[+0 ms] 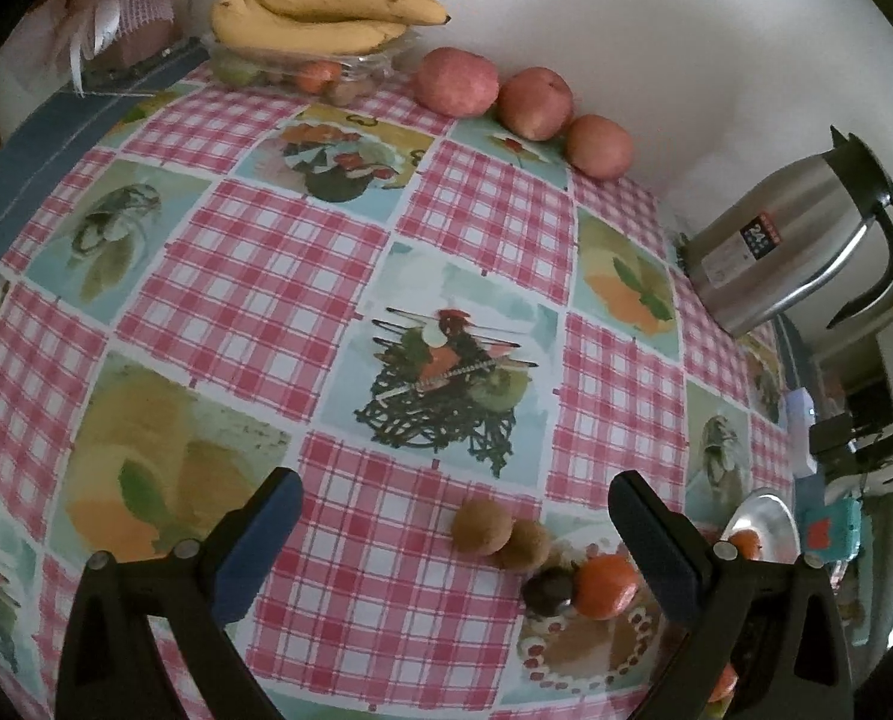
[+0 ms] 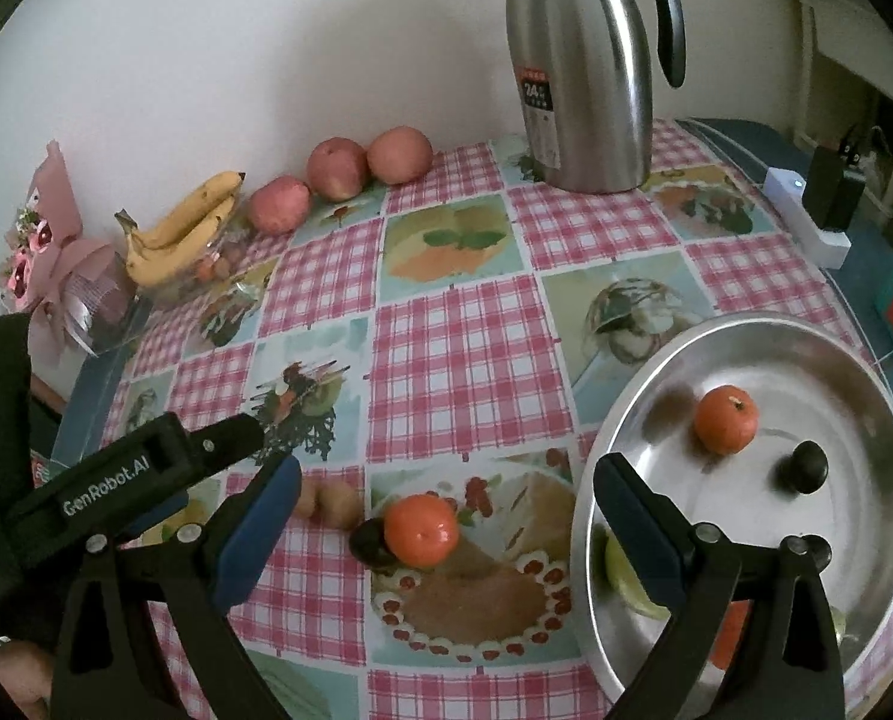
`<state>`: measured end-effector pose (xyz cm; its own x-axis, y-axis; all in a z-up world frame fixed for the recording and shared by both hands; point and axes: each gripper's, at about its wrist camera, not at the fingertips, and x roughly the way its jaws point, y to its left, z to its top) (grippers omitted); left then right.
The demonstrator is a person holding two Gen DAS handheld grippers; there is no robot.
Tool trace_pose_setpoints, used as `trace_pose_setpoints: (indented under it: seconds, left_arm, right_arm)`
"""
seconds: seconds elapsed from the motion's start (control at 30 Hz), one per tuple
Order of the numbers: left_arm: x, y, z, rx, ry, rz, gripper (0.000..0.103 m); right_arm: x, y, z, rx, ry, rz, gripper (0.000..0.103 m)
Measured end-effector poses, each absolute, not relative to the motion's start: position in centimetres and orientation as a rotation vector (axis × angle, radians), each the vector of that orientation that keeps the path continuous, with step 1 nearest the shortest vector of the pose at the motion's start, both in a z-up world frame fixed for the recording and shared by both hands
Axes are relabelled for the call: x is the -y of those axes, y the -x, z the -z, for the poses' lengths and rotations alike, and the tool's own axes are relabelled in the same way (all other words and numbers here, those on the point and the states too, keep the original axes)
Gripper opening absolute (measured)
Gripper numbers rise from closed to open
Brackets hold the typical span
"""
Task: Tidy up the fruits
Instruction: 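Move the right tool over the tangerine and the left tool over a kiwi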
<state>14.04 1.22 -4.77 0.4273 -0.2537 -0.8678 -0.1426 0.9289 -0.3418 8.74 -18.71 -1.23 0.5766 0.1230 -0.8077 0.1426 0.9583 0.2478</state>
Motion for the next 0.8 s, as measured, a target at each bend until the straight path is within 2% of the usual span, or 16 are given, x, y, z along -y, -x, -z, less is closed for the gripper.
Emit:
trace_pose_setpoints:
  seconds: [0.2,0.5,0.7,0.8]
  left_arm:
    - [-0.9,-14.2,5.7,-1.177,0.405,0.078,0.101]
    - [-0.6,-14.3,7.4,-1.233,0.412,0.075,0.088]
    - [-0.5,-14.4,8.1,-1.262,0.436,0.071,0.086]
    - [-0.4,-14.4,8.5,-1.274,0.429,0.070,0.079]
  right_arm:
    - [18.5,-8.9,2.2,-1.001,-0.296,0.010,0.084]
    - [18.0,-9.2,4.0,-1.066,-0.299,-0.007,0.076]
    - [17.7,-9.5,4.9,-1.102,-0.315,-0.019,0.062]
    - [17.9,-9.6,5.4,-1.116,-0.339,-0.011,0.058]
